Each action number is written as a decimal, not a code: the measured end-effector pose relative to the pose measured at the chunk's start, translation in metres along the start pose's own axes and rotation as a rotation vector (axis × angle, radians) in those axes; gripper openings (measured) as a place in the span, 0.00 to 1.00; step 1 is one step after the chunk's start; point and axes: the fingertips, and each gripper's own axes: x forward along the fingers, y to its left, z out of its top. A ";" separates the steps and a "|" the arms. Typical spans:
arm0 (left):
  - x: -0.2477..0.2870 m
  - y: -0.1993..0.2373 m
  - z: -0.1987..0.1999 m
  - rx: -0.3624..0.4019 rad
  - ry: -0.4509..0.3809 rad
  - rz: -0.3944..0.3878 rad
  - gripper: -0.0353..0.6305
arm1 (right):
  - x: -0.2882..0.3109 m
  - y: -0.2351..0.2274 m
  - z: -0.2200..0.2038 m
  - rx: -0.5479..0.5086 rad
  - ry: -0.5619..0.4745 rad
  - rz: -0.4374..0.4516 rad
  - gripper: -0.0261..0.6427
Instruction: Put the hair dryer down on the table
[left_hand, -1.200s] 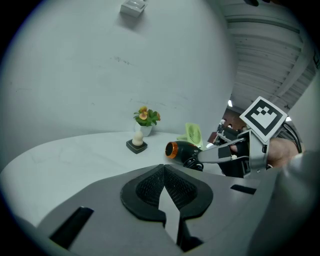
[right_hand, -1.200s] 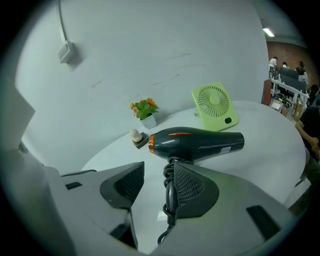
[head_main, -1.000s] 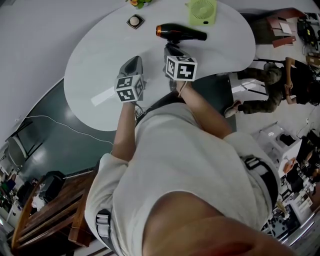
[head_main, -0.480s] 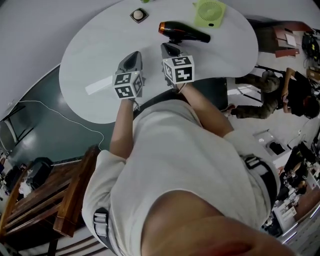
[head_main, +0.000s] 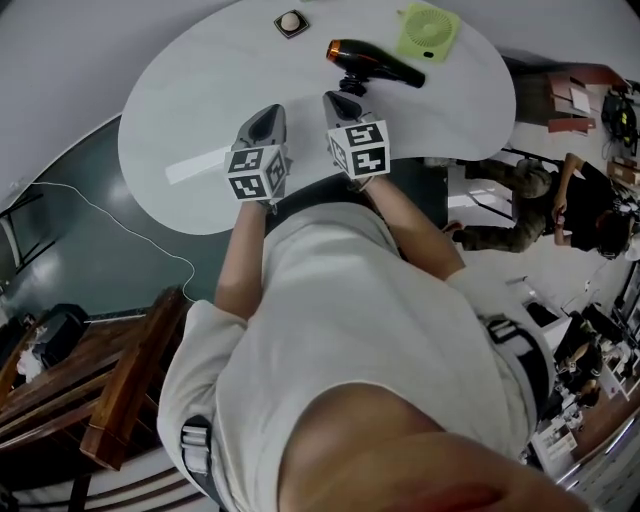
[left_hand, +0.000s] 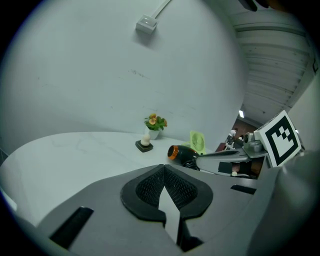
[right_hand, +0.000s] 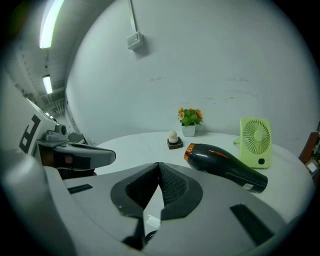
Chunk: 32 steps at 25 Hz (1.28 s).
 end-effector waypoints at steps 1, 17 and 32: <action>-0.006 -0.002 -0.002 0.001 -0.005 -0.002 0.08 | -0.005 0.004 -0.002 -0.003 -0.004 -0.002 0.04; -0.097 -0.053 -0.015 0.030 -0.111 -0.044 0.08 | -0.108 0.036 -0.015 -0.057 -0.107 -0.133 0.04; -0.096 -0.101 0.057 0.036 -0.262 -0.001 0.08 | -0.140 -0.004 0.046 -0.148 -0.231 -0.085 0.04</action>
